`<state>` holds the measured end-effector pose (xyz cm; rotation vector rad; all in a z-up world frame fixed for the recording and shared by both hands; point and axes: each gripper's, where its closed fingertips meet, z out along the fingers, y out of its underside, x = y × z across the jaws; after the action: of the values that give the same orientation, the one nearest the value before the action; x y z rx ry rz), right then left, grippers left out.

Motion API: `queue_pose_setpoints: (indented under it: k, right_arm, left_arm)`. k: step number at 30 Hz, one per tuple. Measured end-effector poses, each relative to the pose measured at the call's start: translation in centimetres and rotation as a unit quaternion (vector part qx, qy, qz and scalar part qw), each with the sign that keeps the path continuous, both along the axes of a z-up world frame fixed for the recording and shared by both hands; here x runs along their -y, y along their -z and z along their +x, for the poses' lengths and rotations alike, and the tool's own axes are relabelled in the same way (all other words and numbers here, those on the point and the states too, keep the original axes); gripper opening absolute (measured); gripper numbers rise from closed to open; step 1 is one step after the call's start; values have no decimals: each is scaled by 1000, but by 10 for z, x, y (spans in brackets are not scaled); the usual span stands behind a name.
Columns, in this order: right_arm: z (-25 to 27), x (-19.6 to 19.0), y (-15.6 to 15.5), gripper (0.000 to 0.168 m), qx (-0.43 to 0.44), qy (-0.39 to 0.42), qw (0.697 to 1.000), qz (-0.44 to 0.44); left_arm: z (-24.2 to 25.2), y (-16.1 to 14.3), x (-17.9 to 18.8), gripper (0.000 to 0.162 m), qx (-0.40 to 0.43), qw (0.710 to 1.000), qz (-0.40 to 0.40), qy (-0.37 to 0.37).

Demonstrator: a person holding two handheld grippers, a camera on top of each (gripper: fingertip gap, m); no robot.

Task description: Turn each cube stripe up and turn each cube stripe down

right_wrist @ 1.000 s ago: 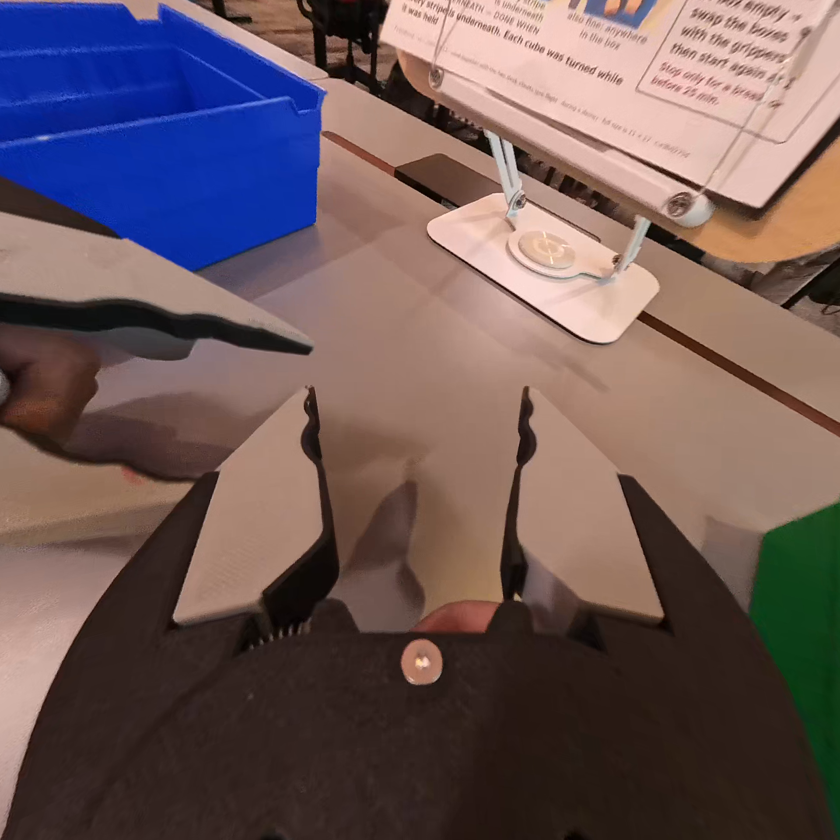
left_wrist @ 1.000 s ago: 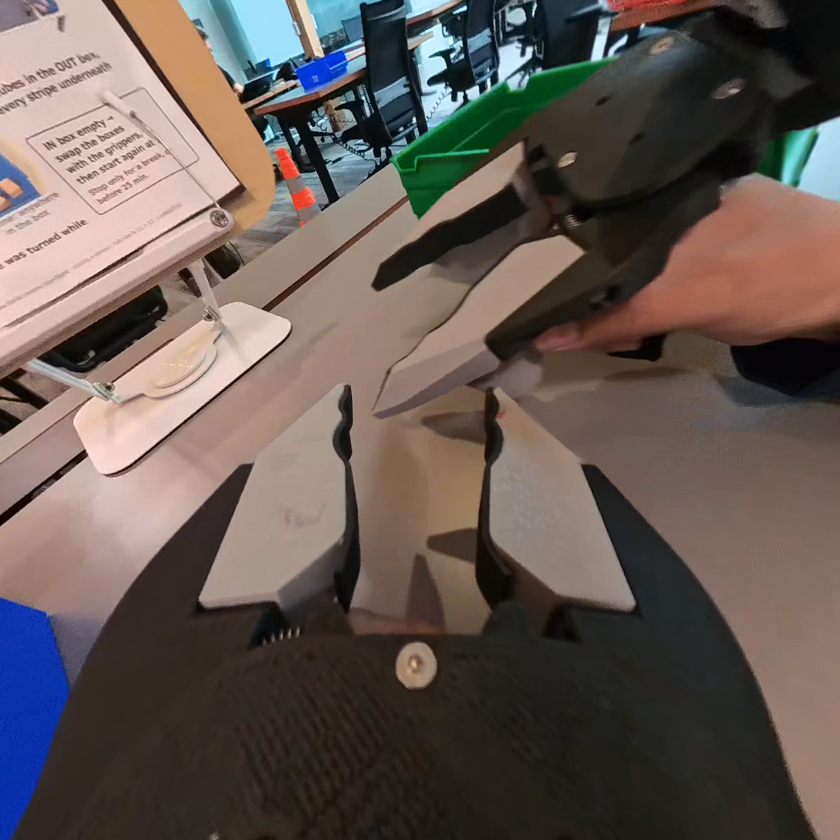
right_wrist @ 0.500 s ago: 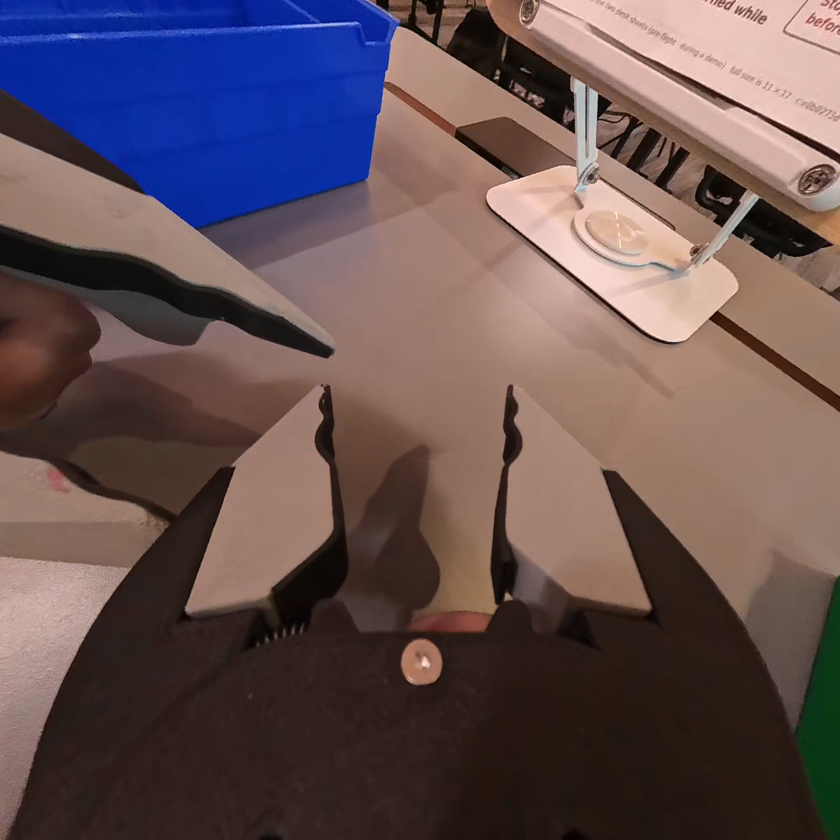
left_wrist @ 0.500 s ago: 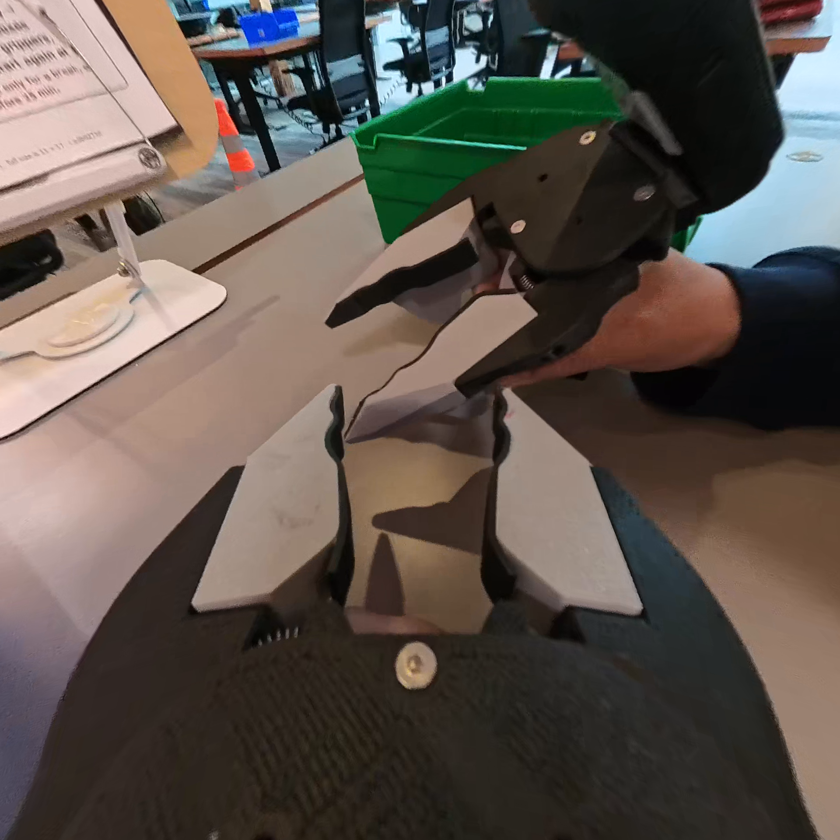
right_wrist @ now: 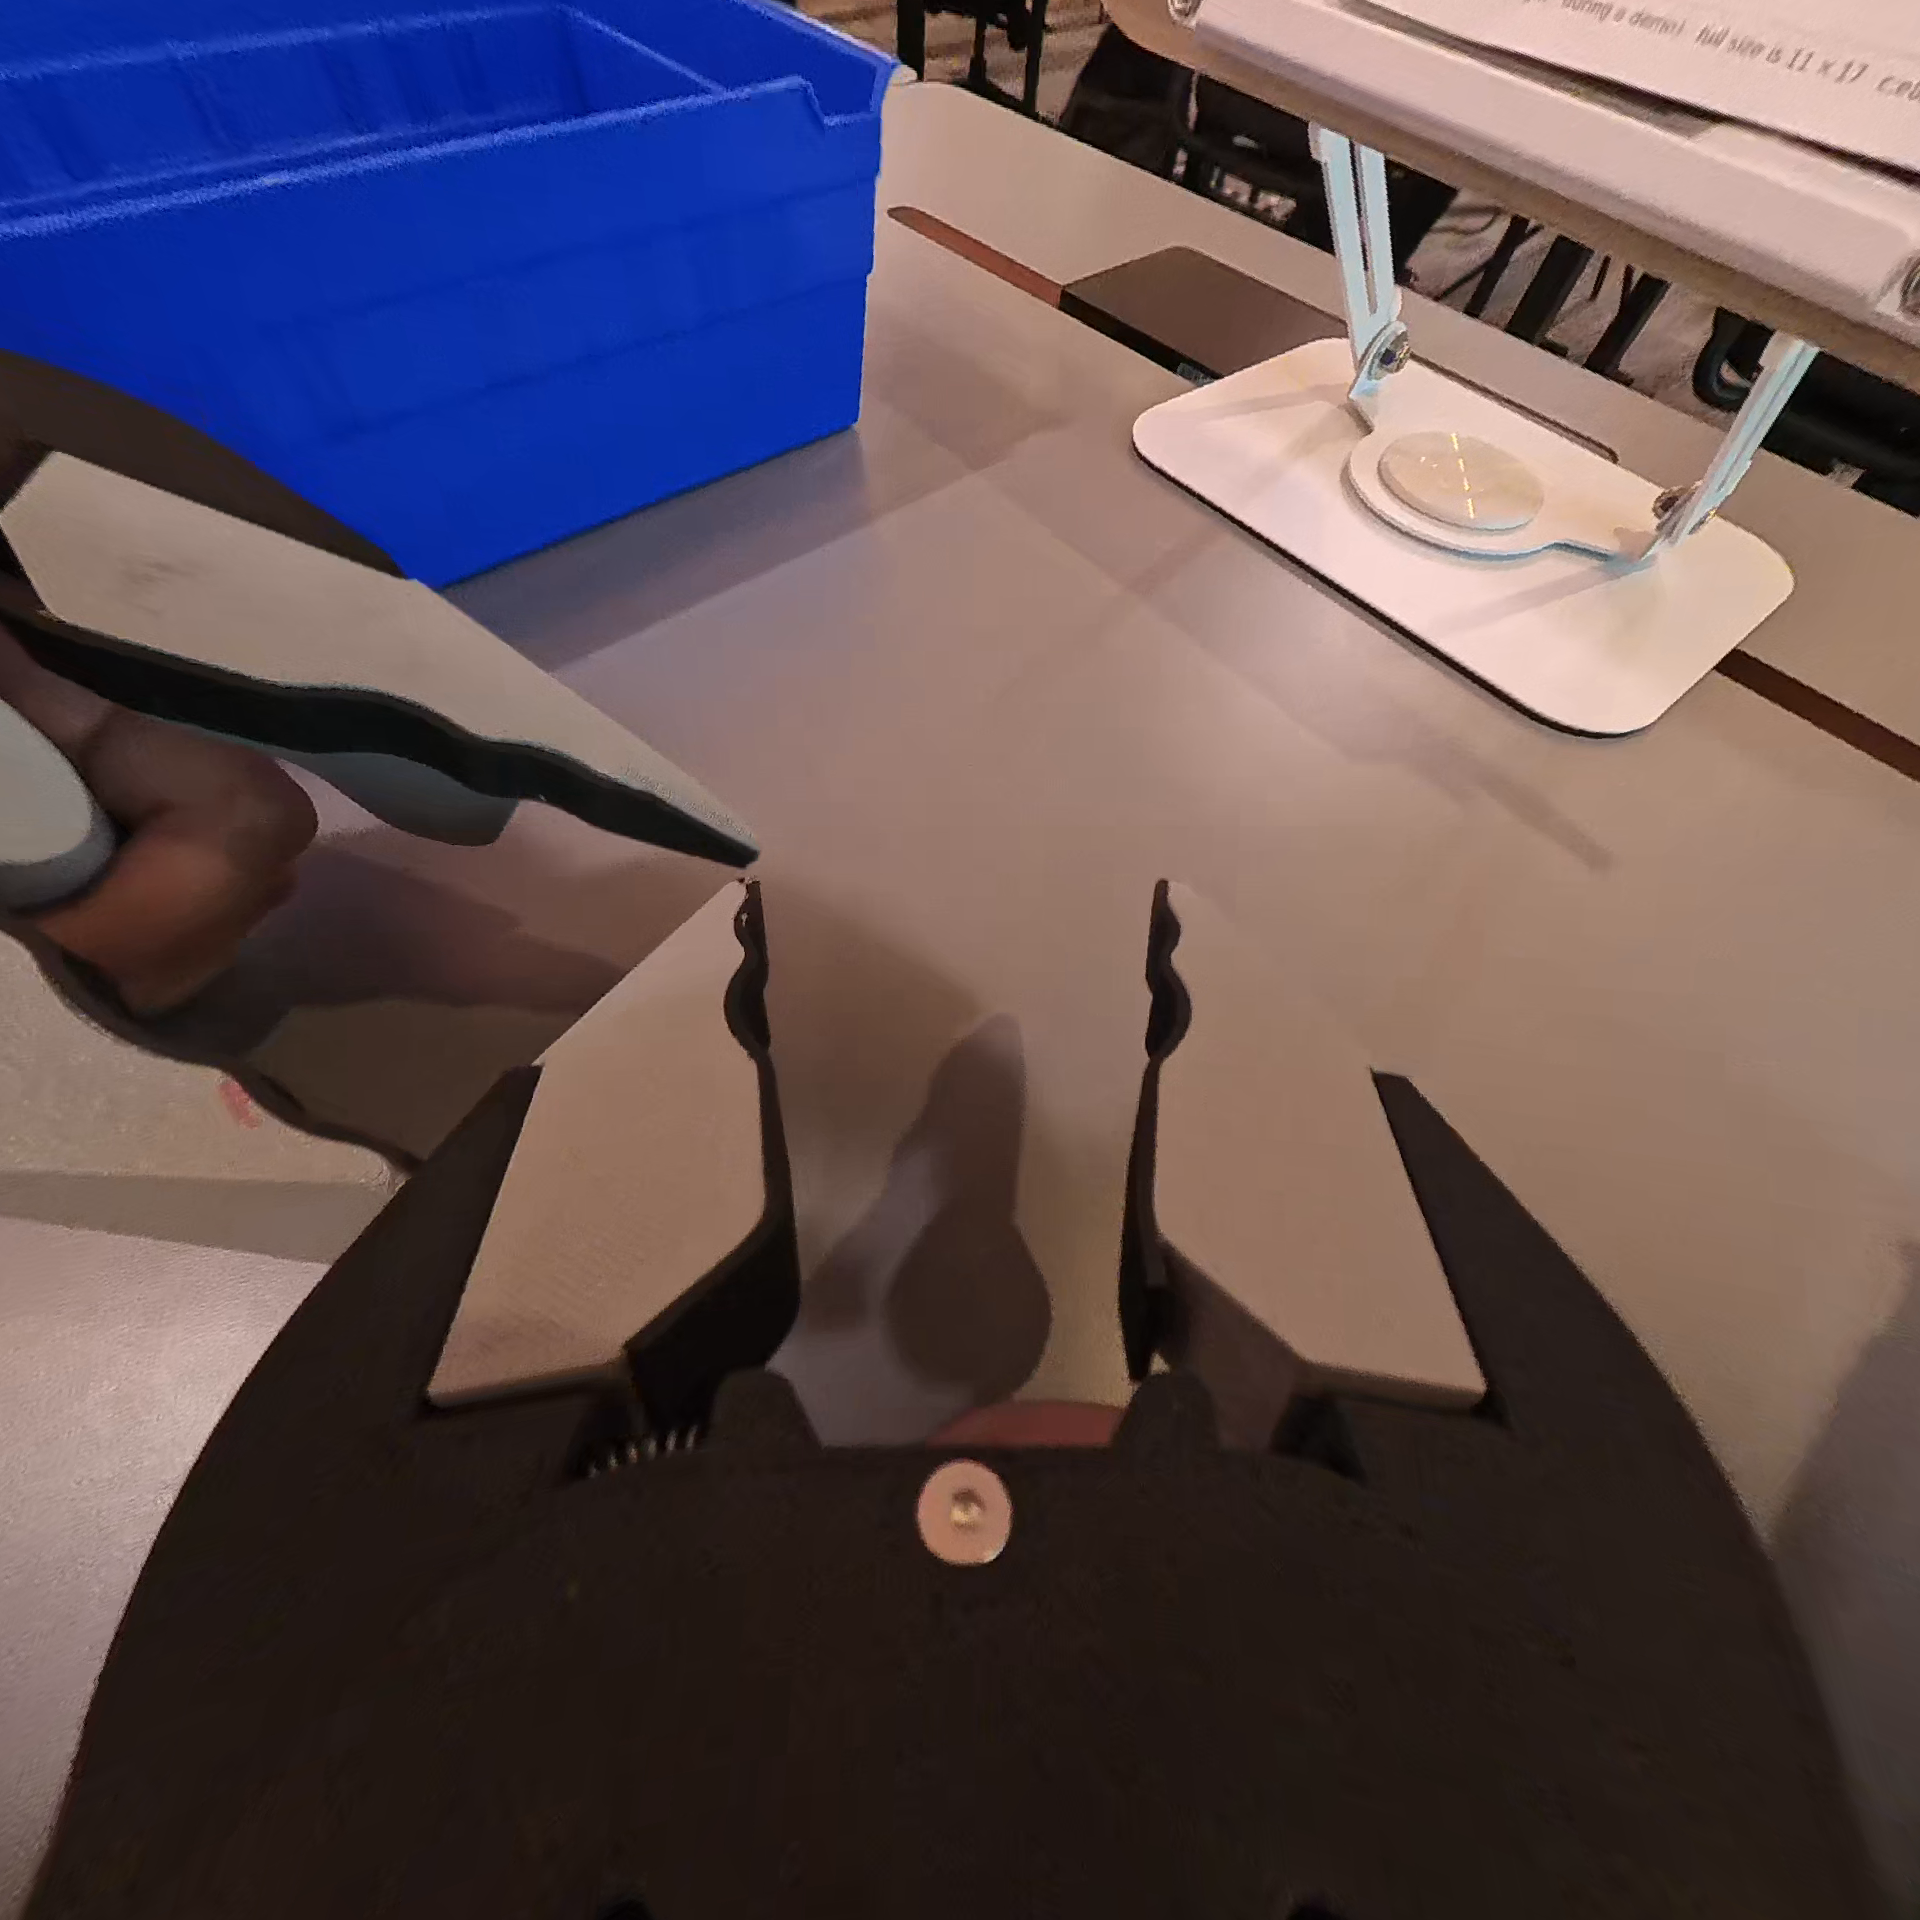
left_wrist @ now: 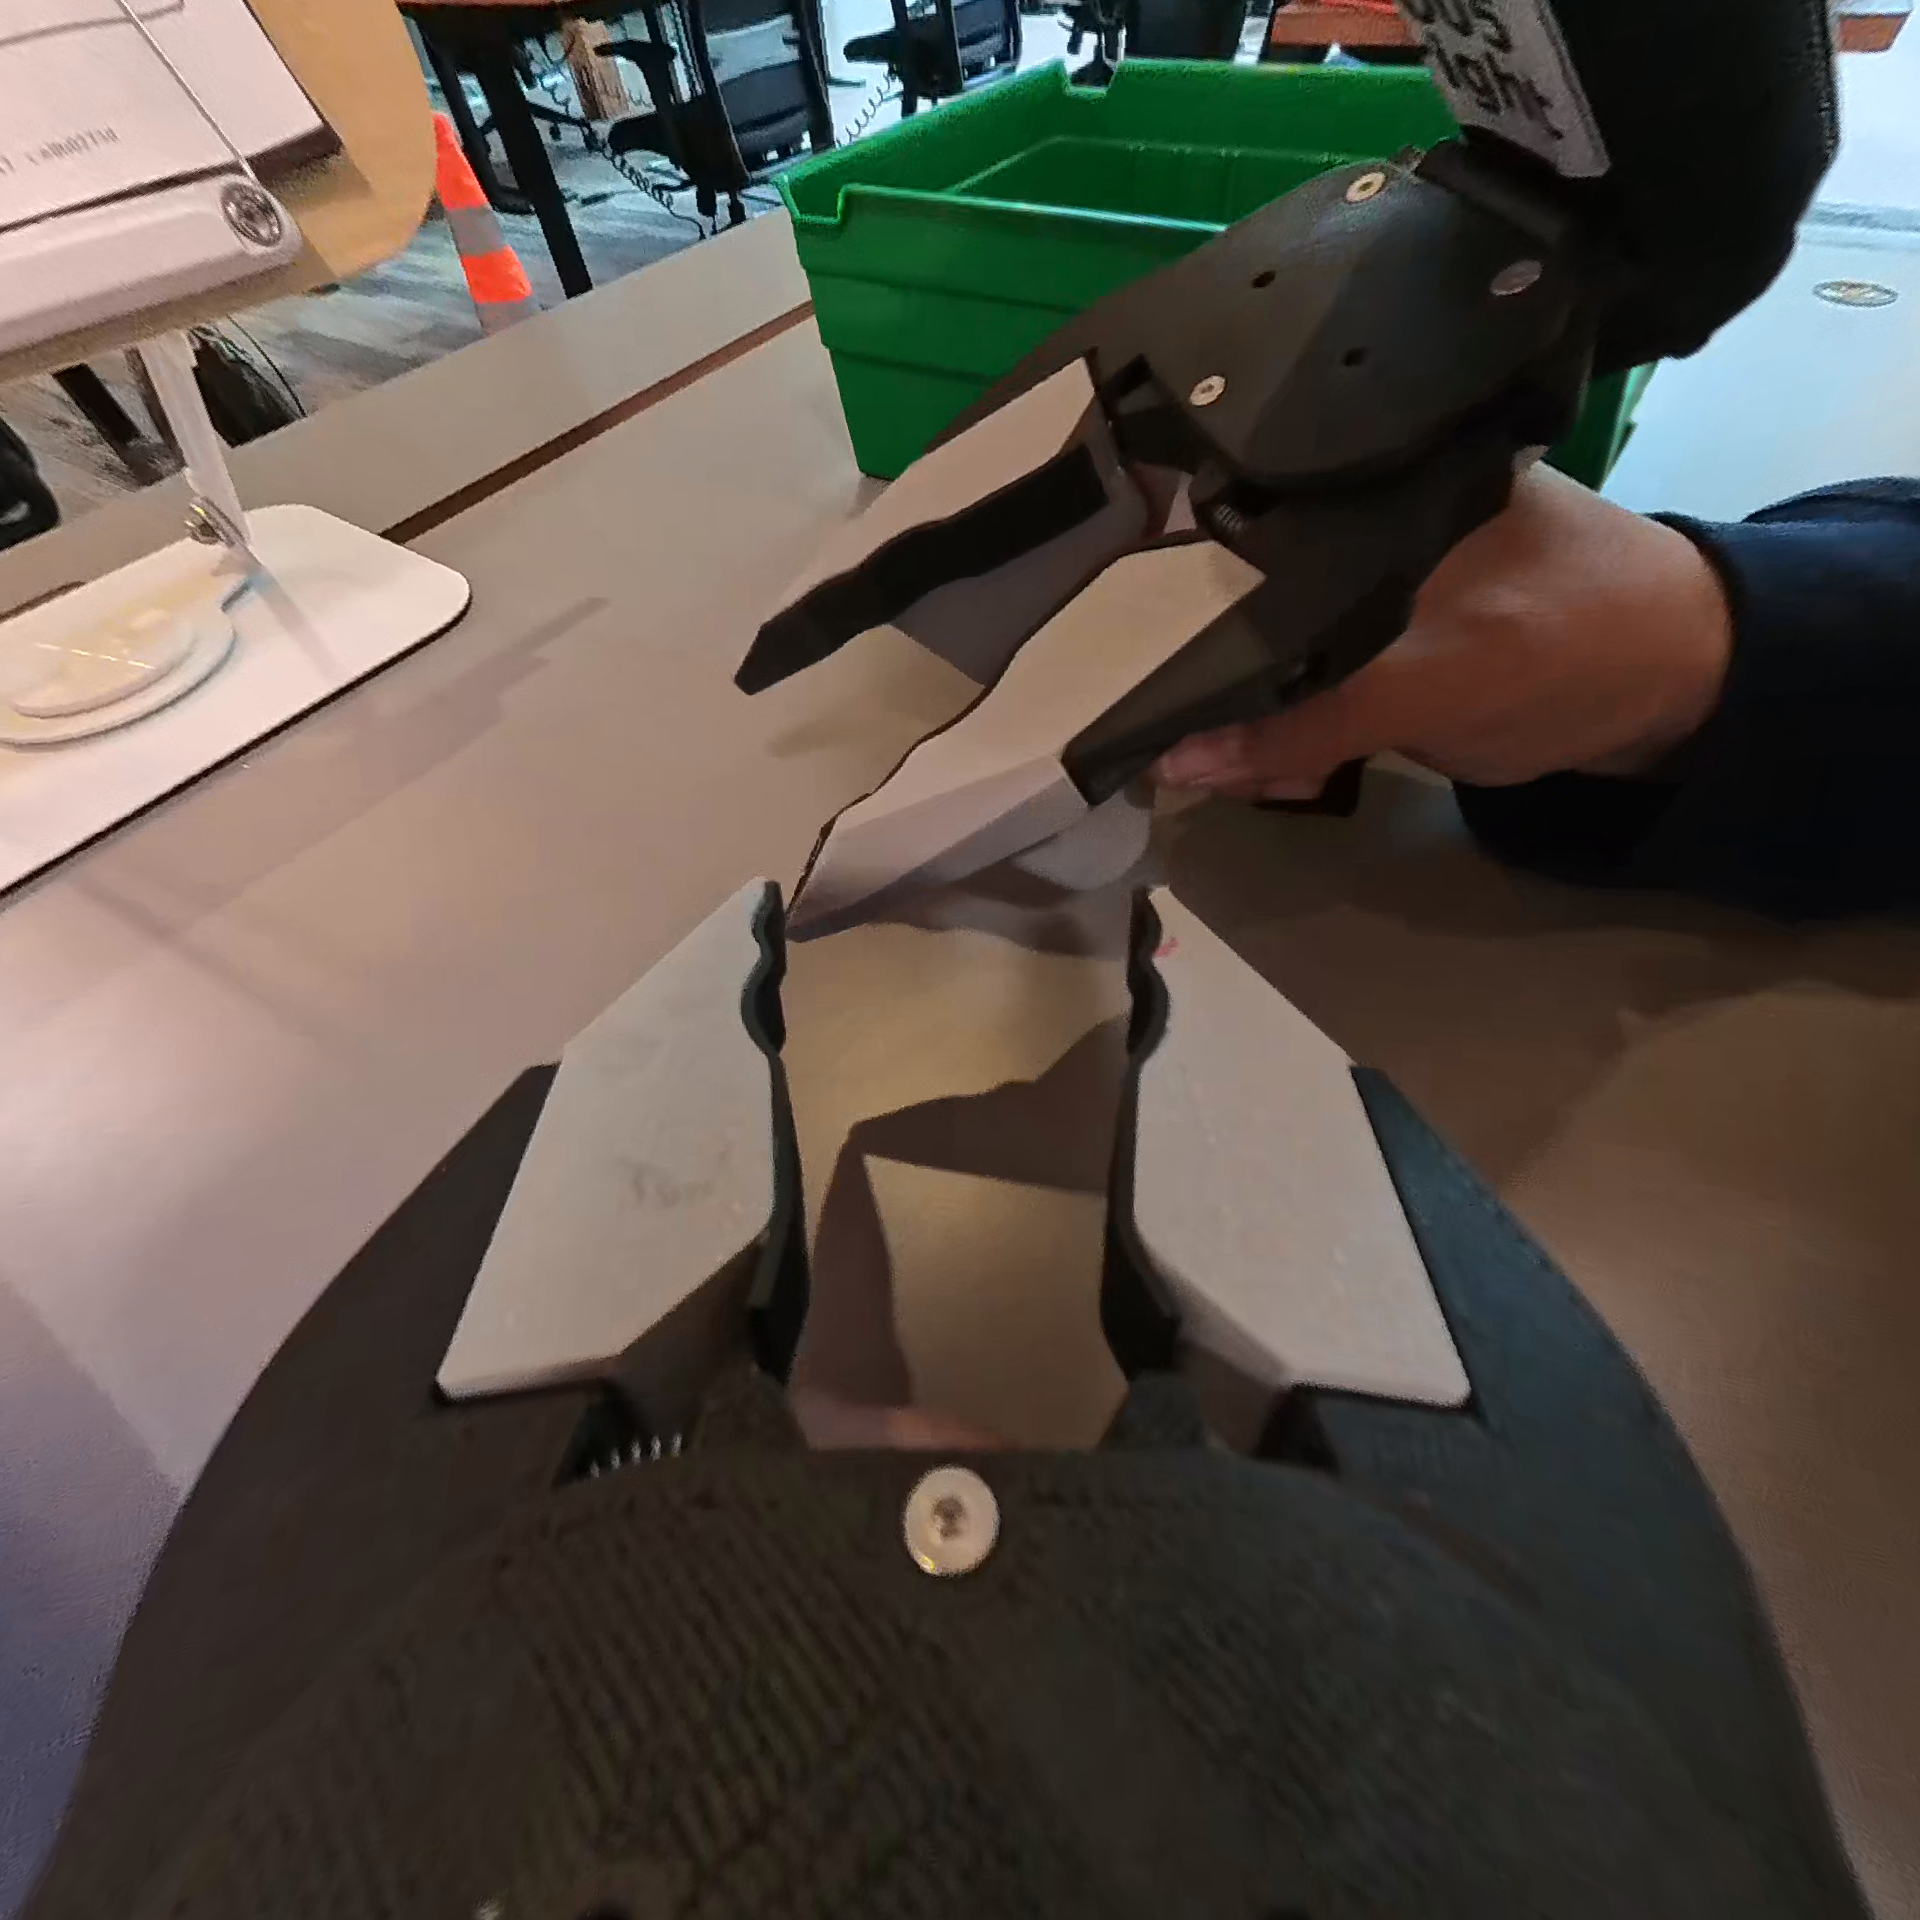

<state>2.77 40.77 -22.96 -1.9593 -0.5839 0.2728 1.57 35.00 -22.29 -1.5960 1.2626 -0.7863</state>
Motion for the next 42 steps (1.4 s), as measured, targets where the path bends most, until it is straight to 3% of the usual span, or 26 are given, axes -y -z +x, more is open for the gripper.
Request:
queue_pose_setpoints:
  k: [15,24,37,42]
  right_arm:
    - [-3,1,6,67,-1,17,1000,9]
    - [10,1,0,72,-42,40,998,6]
    - [20,-3,2,72,-39,50,998,1]
    - [17,-2,4,71,-31,46,998,-1]
  left_arm:
    - [-4,-6,-10,58,0,998,51,-42]
    - [-18,-7,-24,60,-6,994,74,-74]
    - [-75,-95,-35,61,132,971,109,-167]
    - [-124,-149,-32,58,173,957,125,-198]
